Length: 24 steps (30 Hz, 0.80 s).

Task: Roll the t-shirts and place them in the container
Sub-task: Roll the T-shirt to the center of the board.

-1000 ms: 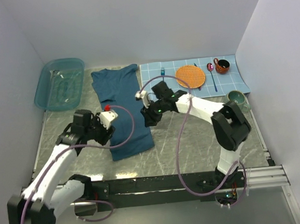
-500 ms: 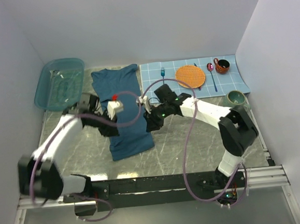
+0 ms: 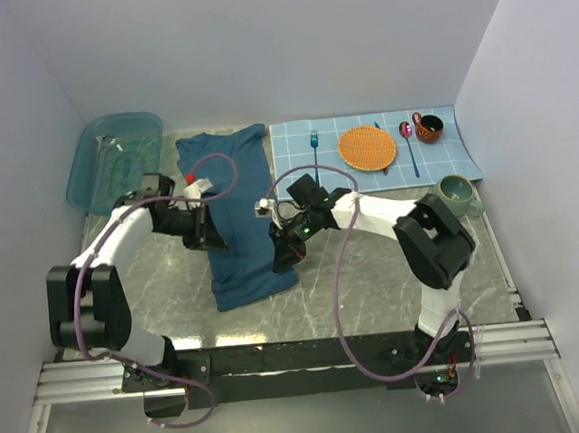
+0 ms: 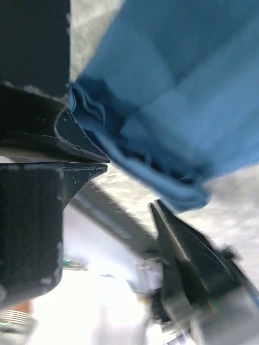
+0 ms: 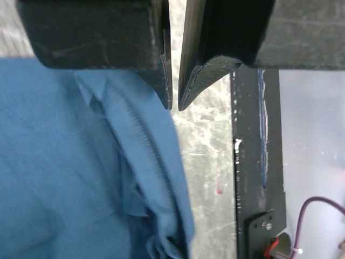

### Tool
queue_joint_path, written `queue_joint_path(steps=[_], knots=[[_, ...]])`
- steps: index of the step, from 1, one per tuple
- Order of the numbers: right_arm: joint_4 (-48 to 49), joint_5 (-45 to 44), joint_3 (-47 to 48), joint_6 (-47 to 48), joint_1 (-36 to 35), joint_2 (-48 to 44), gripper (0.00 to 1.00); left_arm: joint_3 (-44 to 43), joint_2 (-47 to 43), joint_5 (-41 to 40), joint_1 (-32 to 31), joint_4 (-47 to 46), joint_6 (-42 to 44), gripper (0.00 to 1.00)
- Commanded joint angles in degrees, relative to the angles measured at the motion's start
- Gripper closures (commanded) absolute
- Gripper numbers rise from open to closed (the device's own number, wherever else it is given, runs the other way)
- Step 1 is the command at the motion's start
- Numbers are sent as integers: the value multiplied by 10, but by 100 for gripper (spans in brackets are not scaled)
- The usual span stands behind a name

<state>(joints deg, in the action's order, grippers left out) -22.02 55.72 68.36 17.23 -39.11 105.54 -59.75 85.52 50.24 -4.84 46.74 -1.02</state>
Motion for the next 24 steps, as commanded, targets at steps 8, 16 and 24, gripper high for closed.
queue_joint_path(steps=[8, 16, 24], knots=[[108, 21, 77, -146, 52, 126, 86, 159, -198, -83, -53, -247, -282, 91], [90, 35, 106, -152, 65, 151, 86, 215, -85, -111, -125, -388, -369, 95], [145, 4, 42, -188, 97, 86, 84, 183, -104, -99, -124, -359, -370, 97]])
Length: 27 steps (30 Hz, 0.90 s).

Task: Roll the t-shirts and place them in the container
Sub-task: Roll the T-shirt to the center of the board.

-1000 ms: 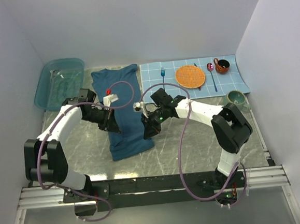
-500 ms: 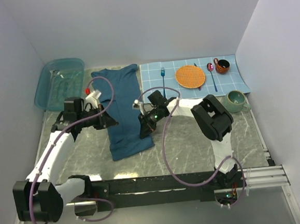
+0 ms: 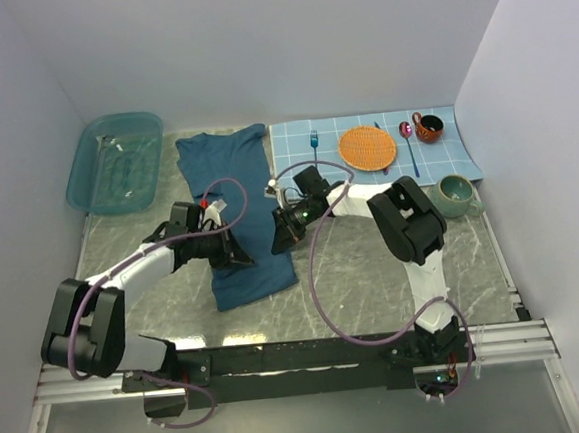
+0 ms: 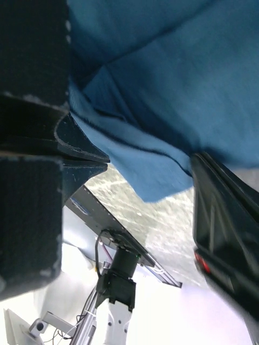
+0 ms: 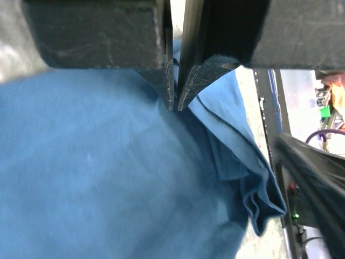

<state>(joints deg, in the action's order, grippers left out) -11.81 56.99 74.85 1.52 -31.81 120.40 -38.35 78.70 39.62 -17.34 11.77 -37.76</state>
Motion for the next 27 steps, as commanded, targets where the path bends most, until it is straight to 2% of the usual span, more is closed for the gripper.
queue_joint_path(steps=[1, 4, 9, 14, 18, 23, 27], knots=[[47, -13, -27, -39, 32, -77, 84, -31, -44, 25, 1, -2, 0, 98], [40, -23, -33, -30, 48, -110, 84, -15, -52, 30, -1, 34, 15, 99], [-25, -20, -49, 21, 58, -162, 83, 13, -29, -12, -11, 67, 29, 99], [-26, -9, -78, 21, 58, -198, 82, -1, 12, -122, -15, 99, 50, 99], [-24, -7, -102, 38, 55, -211, 82, -41, 62, -165, -7, 87, 70, 99], [-54, -12, -124, 84, 53, -222, 82, -106, 170, -158, -1, 37, 112, 99], [-92, -25, -130, 187, 40, -244, 78, -129, 218, -81, -1, 15, 127, 99]])
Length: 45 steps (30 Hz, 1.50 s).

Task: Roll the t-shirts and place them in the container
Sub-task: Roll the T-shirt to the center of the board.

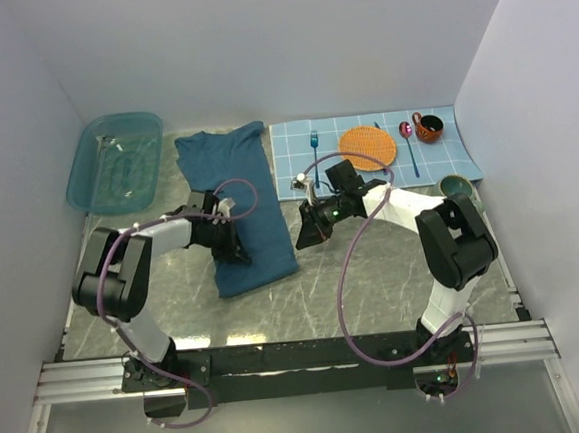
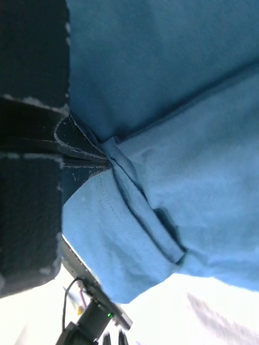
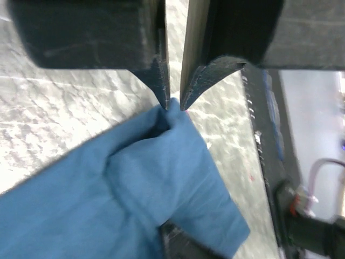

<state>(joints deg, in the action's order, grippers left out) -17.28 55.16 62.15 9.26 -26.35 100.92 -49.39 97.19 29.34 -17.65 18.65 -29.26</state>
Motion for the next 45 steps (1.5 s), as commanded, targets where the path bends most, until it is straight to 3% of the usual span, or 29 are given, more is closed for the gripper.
queue_joint_path(steps=[1, 8, 11, 13, 15, 19, 24, 35, 39, 42, 45], knots=[[-41, -12, -11, 131, -20, -58, 76, -17, 32, 57, 2, -64, 44, 99], [3, -44, -71, 283, -92, -137, 49, -31, 4, 89, 4, -64, 89, 98], [-5, -51, -72, 348, -124, -143, 45, -48, -9, 102, 25, -41, 104, 95], [-4, -61, -77, 402, -142, -142, 40, -56, -34, 95, 45, -14, 120, 90], [14, -68, -83, 446, -147, -138, 37, -58, -73, 75, 66, 6, 158, 73], [19, -94, -84, 531, -155, -116, 34, -55, -138, 20, 93, 36, 251, 55], [60, -141, -108, 613, -170, -88, 33, -48, -190, 7, 118, 57, 333, 46], [121, -203, -177, 681, -203, -82, 34, 12, -318, 24, 118, 69, 405, 45], [146, -239, -178, 648, -214, -73, 36, 10, -347, 41, 98, 110, 524, 44], [164, -285, -167, 608, -222, -57, 39, 27, -378, 48, 82, 125, 604, 42], [165, -327, -162, 586, -225, -38, 53, 37, -402, 79, 51, 136, 643, 42]])
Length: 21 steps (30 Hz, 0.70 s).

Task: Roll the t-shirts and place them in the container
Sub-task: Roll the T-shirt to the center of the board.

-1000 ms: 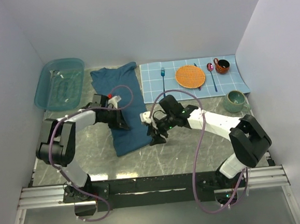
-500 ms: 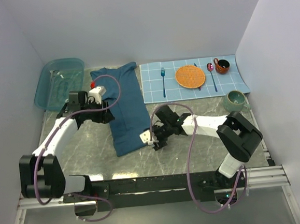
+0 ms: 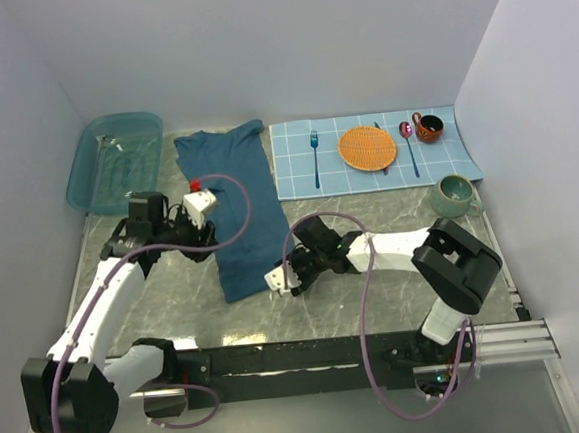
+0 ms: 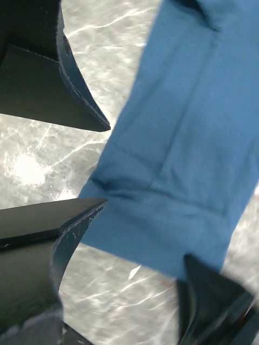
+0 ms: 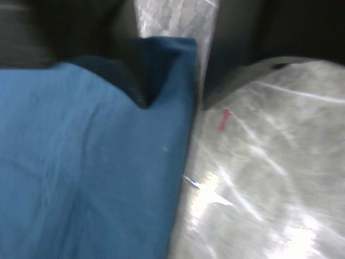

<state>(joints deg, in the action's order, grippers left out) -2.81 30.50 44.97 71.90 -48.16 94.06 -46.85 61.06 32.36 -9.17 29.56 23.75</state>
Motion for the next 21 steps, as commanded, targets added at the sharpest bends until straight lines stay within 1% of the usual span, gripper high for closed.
queue_joint_path(steps=[1, 2, 3, 4, 5, 6, 7, 8, 9, 10, 11, 14, 17, 21], knots=[[21, -87, 12, -45, -7, 33, 60, 14, -46, 52, -48, 29, 117, 42], [12, -92, 15, -60, -6, 38, 65, 25, -52, 52, -63, 28, 120, 42], [-1, -85, 24, -58, -1, 38, 72, 35, -72, 48, -94, 20, 118, 41], [-7, -81, 28, -65, -1, 34, 82, 46, -83, 46, -111, 15, 120, 41], [-23, -75, 34, -89, 1, 32, 85, 70, -95, 45, -126, 2, 123, 40], [-39, -60, 53, -99, 2, 33, 86, 82, -116, 39, -154, -5, 127, 38], [-52, -49, 63, -114, 3, 33, 89, 94, -128, 26, -167, -12, 132, 36], [-83, -28, 78, -161, 10, 38, 89, 116, -136, 20, -179, -17, 136, 35], [-105, -3, 114, -186, 20, 45, 89, 125, -150, 15, -196, -22, 147, 34], [-124, 37, 130, -212, 37, 52, 90, 134, -155, 10, -202, -25, 149, 33], [-149, 52, 143, -257, 44, 65, 90, 148, -160, 6, -206, -24, 155, 33], [-166, 88, 171, -314, 61, 82, 91, 178, -175, -6, -223, -42, 170, 33], [-170, 101, 174, -334, 66, 89, 90, 205, -174, -19, -243, -71, 176, 32], [-171, 106, 173, -341, 67, 87, 90, 233, -151, -90, -274, -133, 168, 32]])
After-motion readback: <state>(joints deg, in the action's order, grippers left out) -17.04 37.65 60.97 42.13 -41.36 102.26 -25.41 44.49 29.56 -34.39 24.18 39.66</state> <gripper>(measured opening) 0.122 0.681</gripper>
